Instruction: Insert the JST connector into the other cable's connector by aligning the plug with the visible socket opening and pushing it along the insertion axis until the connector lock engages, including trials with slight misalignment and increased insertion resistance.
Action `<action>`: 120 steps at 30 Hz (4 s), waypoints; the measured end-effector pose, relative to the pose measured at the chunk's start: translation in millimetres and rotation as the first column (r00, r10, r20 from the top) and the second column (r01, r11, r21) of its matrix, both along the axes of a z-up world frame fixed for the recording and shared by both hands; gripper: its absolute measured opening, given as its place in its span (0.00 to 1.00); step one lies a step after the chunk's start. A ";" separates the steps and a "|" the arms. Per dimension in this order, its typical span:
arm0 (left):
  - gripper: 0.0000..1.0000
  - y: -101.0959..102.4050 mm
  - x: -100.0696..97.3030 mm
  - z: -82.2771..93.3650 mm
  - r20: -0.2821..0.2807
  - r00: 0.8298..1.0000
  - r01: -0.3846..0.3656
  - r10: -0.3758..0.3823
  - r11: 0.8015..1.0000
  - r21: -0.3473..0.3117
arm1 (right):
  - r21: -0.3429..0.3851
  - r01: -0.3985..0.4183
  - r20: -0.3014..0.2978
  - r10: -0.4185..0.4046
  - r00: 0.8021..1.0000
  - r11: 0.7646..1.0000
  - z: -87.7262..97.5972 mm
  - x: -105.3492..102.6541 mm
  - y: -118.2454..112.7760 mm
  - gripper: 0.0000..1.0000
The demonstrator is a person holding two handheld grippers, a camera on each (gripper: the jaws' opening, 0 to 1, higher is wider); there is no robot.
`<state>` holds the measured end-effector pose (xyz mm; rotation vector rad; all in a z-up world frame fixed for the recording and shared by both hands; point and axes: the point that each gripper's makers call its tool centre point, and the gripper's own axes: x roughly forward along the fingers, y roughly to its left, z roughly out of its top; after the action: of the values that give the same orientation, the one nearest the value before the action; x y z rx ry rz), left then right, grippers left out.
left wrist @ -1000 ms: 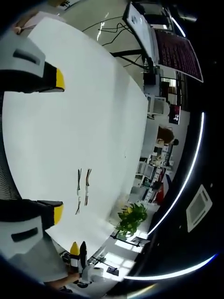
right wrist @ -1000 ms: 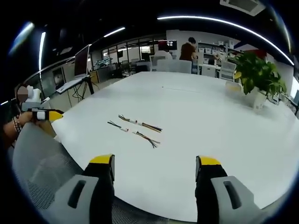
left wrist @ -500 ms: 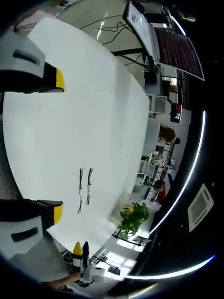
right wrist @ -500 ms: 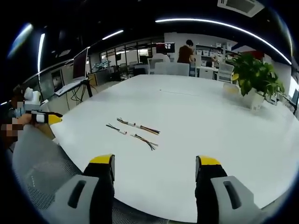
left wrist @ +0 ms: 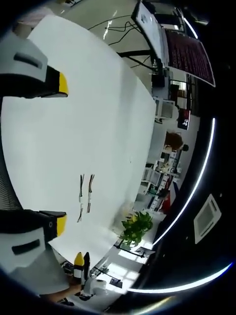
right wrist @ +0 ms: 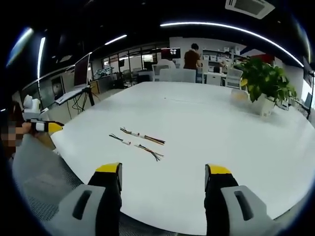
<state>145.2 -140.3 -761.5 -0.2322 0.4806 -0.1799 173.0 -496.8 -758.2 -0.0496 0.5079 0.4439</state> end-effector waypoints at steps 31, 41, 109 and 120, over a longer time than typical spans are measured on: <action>0.99 -25.8 23.9 59.8 0.178 0.966 0.161 -0.190 0.973 0.165 | 0.152 -0.107 0.210 0.073 0.975 0.983 73.5 15.6 11.2 0.69; 0.99 -54.9 54.0 87.8 0.200 0.943 0.249 -0.265 0.963 0.103 | 0.046 -0.123 0.388 0.096 0.917 0.991 139.3 47.4 -22.9 0.79; 0.60 -159.6 160.1 37.6 0.221 0.327 0.913 -0.919 0.367 0.175 | -0.090 -0.855 0.124 0.858 0.499 0.510 33.5 115.5 104.9 0.41; 0.57 -172.0 160.1 12.2 0.172 0.297 0.929 -0.939 0.326 0.175 | -0.053 -0.865 0.070 0.866 0.496 0.500 -2.2 120.2 109.0 0.38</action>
<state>305.2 -312.3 -749.3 0.1660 0.3099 -1.3918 293.2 -387.8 -760.4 -0.3545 0.3616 1.4552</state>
